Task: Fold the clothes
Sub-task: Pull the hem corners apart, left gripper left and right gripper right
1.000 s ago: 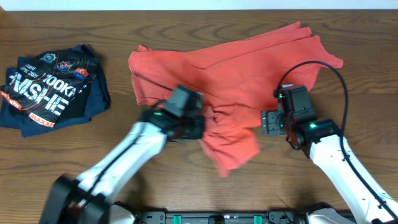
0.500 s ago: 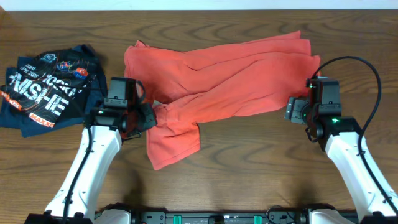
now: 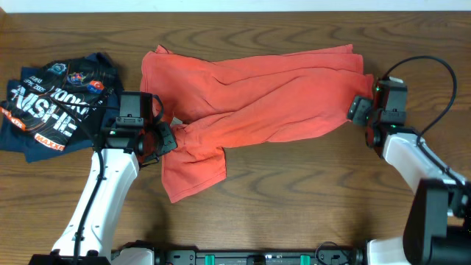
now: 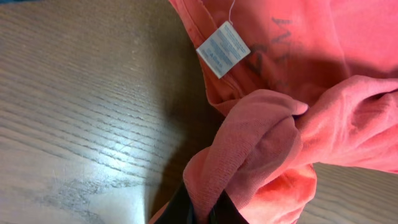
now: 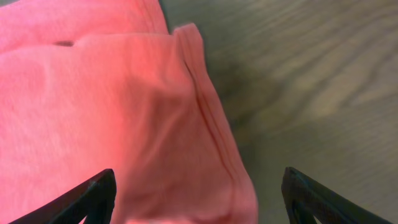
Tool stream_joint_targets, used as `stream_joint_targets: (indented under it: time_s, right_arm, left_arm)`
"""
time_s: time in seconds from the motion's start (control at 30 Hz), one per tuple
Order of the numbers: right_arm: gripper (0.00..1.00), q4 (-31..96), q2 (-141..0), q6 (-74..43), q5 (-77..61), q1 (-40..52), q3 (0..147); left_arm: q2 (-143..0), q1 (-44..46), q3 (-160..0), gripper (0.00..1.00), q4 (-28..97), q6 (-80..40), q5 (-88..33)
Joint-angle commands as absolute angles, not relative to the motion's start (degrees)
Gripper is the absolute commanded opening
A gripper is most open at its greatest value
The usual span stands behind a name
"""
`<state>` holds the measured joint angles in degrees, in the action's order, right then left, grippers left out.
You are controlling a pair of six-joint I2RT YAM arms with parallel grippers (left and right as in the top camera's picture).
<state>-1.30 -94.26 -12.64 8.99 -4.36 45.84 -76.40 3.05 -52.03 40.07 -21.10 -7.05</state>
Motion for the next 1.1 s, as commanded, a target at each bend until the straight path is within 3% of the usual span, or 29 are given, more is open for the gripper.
stream_joint_targets:
  time_s: [0.0, 0.3, 0.33, 0.4, 0.47, 0.53, 0.77, 0.9, 1.07]
  right_arm:
    - [0.82, -4.62, -98.32, -13.3, 7.46, -5.13, 46.39]
    - [0.84, -14.52, -109.08, -14.79, 3.68, -5.13, 46.39]
    - [0.77, -15.07, -109.6, -14.79, 2.52, -5.13, 46.39]
    - [0.54, -15.18, -109.73, -14.76, 0.99, -5.13, 46.39]
    - [0.17, -14.06, -108.97, -14.74, 0.56, -5.15, 46.41]
    - [0.01, -10.87, -106.63, -14.72, 0.67, -5.32, 46.41]
    - [0.02, 7.94, -87.26, -14.11, 2.09, -6.0, 46.46]
    - [0.13, 25.32, -74.7, -14.11, 2.13, -6.0, 46.46]
    - [0.05, 38.5, -66.04, -15.51, 2.07, -6.0, 46.46]
  left_arm:
    - [-76.73, 2.76, -51.75, 0.06, 40.25, -20.6, -5.74]
    - [-76.73, 2.74, -51.75, 0.06, 40.25, -20.6, -5.74]
    - [-76.75, 2.74, -51.75, 0.06, 40.25, -20.6, -5.74]
    - [-76.75, 2.74, -51.75, 0.06, 40.23, -20.6, -5.74]
    - [-76.73, 2.74, -51.75, 0.06, 40.23, -20.6, -5.74]
    - [-76.73, 2.74, -51.75, 0.06, 40.25, -20.6, -5.74]
    - [-76.73, 2.74, -51.75, 0.06, 40.23, -20.56, -5.69]
    - [-76.73, 2.74, -51.75, 0.06, 40.12, -20.56, -5.69]
    - [-76.73, 2.74, -51.75, 0.06, 40.03, -20.56, -5.69]
